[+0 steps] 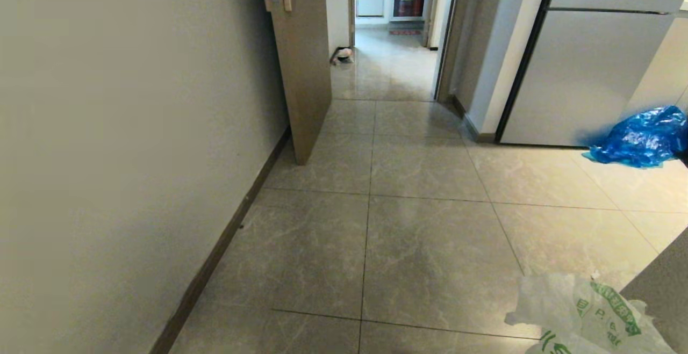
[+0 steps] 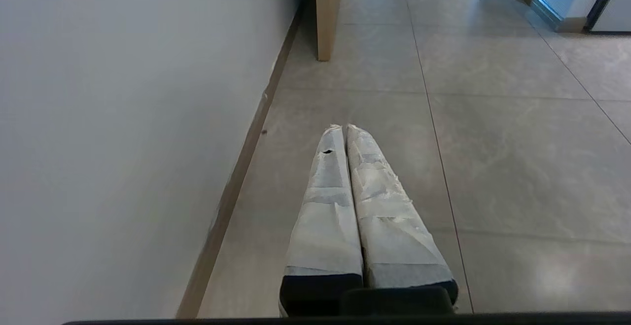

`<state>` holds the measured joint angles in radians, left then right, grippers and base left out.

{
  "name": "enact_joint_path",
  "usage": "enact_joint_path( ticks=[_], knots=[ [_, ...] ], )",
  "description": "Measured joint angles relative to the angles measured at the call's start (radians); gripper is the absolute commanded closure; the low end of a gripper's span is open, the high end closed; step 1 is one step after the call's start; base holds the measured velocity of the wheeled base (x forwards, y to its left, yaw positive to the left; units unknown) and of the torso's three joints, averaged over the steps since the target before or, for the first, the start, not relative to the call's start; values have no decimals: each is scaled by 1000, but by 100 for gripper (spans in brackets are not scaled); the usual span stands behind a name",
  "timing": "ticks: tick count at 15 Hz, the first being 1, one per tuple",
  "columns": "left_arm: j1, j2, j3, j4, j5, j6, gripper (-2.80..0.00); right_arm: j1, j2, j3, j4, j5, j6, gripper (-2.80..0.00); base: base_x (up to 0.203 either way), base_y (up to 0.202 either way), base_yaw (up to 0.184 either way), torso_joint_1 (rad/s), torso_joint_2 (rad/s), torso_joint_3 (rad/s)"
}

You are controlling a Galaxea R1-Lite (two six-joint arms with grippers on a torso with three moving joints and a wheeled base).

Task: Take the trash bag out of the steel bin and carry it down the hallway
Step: Put the trash bag at the door

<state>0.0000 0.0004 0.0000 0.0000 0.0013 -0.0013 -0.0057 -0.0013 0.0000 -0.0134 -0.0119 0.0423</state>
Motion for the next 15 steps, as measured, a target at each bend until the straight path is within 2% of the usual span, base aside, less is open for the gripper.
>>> enact_joint_path(
  ticks=[13,15],
  knots=[
    [0,0,0,0,0,-2,0,1,0,0,0,0,0,0,182,0,-3,2,2,2],
    [0,0,0,2,0,-1,0,1,0,0,0,0,0,0,95,-21,6,5,7,-1]
  ],
)
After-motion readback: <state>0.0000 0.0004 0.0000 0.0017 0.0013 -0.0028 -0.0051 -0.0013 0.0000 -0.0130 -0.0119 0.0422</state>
